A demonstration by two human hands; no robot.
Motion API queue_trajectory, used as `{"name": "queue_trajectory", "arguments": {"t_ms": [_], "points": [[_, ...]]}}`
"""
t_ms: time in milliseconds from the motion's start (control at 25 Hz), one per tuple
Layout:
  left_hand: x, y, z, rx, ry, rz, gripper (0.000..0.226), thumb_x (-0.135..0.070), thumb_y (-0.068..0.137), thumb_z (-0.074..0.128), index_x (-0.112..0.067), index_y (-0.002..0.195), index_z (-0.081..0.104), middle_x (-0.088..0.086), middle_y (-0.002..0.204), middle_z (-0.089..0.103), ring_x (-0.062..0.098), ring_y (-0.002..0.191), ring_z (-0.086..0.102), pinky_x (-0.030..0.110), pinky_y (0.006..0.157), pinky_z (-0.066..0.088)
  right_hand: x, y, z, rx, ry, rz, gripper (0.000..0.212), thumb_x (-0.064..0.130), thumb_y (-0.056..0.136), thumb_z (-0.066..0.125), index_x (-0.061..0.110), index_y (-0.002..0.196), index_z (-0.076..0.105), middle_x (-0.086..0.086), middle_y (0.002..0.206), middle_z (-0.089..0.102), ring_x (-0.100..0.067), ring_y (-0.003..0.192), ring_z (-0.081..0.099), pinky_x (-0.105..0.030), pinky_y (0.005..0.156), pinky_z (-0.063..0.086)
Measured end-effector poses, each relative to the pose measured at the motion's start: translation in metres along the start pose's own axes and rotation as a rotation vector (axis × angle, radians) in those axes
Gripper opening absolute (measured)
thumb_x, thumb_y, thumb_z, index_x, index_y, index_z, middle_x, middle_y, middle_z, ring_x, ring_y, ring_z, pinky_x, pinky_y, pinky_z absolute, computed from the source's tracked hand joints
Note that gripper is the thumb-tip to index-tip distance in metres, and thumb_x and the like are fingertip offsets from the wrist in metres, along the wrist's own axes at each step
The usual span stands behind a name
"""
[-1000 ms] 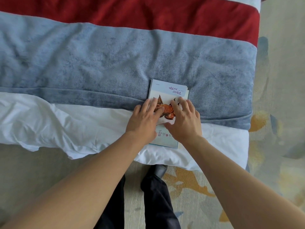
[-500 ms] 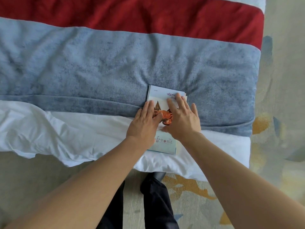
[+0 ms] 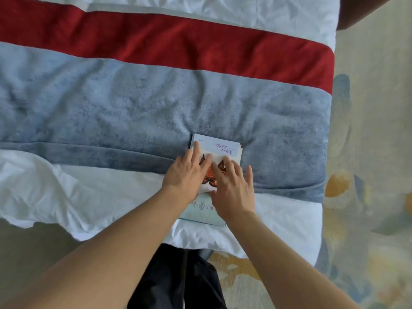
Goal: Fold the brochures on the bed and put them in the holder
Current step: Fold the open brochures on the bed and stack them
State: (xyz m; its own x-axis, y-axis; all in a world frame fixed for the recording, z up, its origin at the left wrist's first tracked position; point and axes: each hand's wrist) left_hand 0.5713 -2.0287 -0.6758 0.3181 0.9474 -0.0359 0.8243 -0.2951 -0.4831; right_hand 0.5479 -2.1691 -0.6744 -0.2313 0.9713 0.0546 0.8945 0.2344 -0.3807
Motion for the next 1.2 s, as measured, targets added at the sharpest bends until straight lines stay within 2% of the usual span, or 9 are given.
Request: {"name": "queue_trajectory", "arguments": {"t_ms": [240, 320, 400, 480, 560, 640, 840, 1000, 1200], "points": [[0.005, 0.015, 0.009, 0.022, -0.001, 0.027, 0.098, -0.029, 0.074, 0.079, -0.018, 0.146, 0.014, 0.03, 0.155, 0.003, 0.036, 0.135, 0.028, 0.038, 0.103, 0.041, 0.002, 0.017, 0.007, 0.004, 0.019, 0.03, 0.071, 0.025, 0.081, 0.071, 0.034, 0.145, 0.042, -0.002, 0.15, 0.037, -0.022, 0.139, 0.034, -0.055, 0.119, 0.008], [0.008, 0.005, 0.009, 0.005, -0.053, 0.016, 0.103, -0.034, 0.073, 0.08, -0.022, 0.149, 0.013, 0.026, 0.157, 0.001, 0.036, 0.136, 0.027, 0.04, 0.104, 0.039, 0.002, 0.004, 0.004, -0.008, 0.068, 0.086, 0.075, 0.027, 0.079, 0.077, 0.034, 0.144, 0.041, -0.004, 0.151, 0.034, -0.025, 0.139, 0.034, -0.054, 0.117, 0.019], [0.009, -0.01, 0.011, -0.001, -0.131, -0.053, 0.107, -0.041, 0.074, 0.079, -0.025, 0.153, 0.009, 0.023, 0.158, 0.003, 0.036, 0.136, 0.027, 0.042, 0.104, 0.039, 0.001, -0.008, -0.001, -0.014, 0.201, 0.233, 0.082, 0.036, 0.075, 0.082, 0.034, 0.144, 0.038, -0.008, 0.149, 0.033, -0.028, 0.132, 0.038, -0.048, 0.106, 0.038], [0.008, -0.024, 0.017, -0.001, -0.247, -0.136, 0.106, -0.041, 0.077, 0.077, -0.026, 0.155, 0.005, 0.021, 0.152, 0.019, 0.035, 0.13, 0.034, 0.04, 0.101, 0.041, 0.0, -0.013, 0.0, 0.01, 0.377, 0.355, 0.088, 0.038, 0.075, 0.083, 0.036, 0.146, 0.032, -0.009, 0.14, 0.036, -0.03, 0.125, 0.041, -0.041, 0.094, 0.047], [0.004, -0.029, 0.023, -0.03, -0.292, -0.148, 0.103, -0.034, 0.079, 0.074, -0.023, 0.156, 0.007, 0.017, 0.135, 0.037, 0.031, 0.118, 0.04, 0.037, 0.097, 0.043, 0.002, -0.012, 0.004, 0.027, 0.465, 0.365, 0.091, 0.031, 0.076, 0.084, 0.037, 0.148, 0.028, -0.008, 0.125, 0.04, -0.03, 0.117, 0.043, -0.034, 0.088, 0.044], [0.002, -0.025, 0.026, -0.048, -0.321, -0.136, 0.101, -0.027, 0.078, 0.072, -0.022, 0.156, 0.009, 0.013, 0.123, 0.043, 0.029, 0.11, 0.04, 0.035, 0.093, 0.044, 0.0, -0.006, 0.008, 0.031, 0.517, 0.359, 0.097, 0.025, 0.072, 0.085, 0.037, 0.148, 0.026, -0.004, 0.112, 0.039, -0.026, 0.105, 0.043, -0.028, 0.083, 0.038], [0.008, -0.022, 0.031, -0.057, -0.473, -0.106, 0.098, -0.016, 0.076, 0.069, -0.024, 0.156, 0.013, 0.012, 0.117, 0.04, 0.029, 0.107, 0.038, 0.037, 0.096, 0.04, -0.009, 0.002, 0.013, -0.038, 0.706, 0.431, 0.094, 0.022, 0.06, 0.085, 0.041, 0.137, 0.034, -0.001, 0.105, 0.042, -0.024, 0.092, 0.05, -0.029, 0.078, 0.04], [0.005, -0.03, 0.03, -0.115, -0.603, -0.088, 0.095, -0.006, 0.077, 0.069, -0.023, 0.155, 0.017, 0.012, 0.121, 0.034, 0.031, 0.114, 0.04, 0.039, 0.096, 0.045, -0.002, 0.0, 0.013, -0.103, 0.759, 0.449, 0.09, 0.015, 0.062, 0.079, 0.042, 0.135, 0.034, 0.003, 0.107, 0.04, -0.011, 0.074, 0.049, -0.017, 0.059, 0.036], [0.005, -0.02, 0.025, -0.106, -0.763, -0.111, 0.088, 0.008, 0.078, 0.055, -0.024, 0.153, 0.025, 0.012, 0.121, 0.034, 0.032, 0.114, 0.041, 0.038, 0.097, 0.04, 0.001, -0.001, 0.012, -0.102, 0.79, 0.518, 0.09, 0.012, 0.067, 0.079, 0.041, 0.139, 0.034, 0.001, 0.109, 0.039, -0.015, 0.075, 0.05, -0.029, 0.071, 0.044]]}}
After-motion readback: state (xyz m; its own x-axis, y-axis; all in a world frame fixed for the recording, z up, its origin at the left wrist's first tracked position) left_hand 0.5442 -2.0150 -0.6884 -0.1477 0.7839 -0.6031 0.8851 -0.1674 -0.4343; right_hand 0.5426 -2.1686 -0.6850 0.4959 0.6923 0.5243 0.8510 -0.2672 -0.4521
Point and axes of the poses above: each hand's wrist, its own y-axis towards the middle knuckle, its own z-axis out of the palm, x = y × z
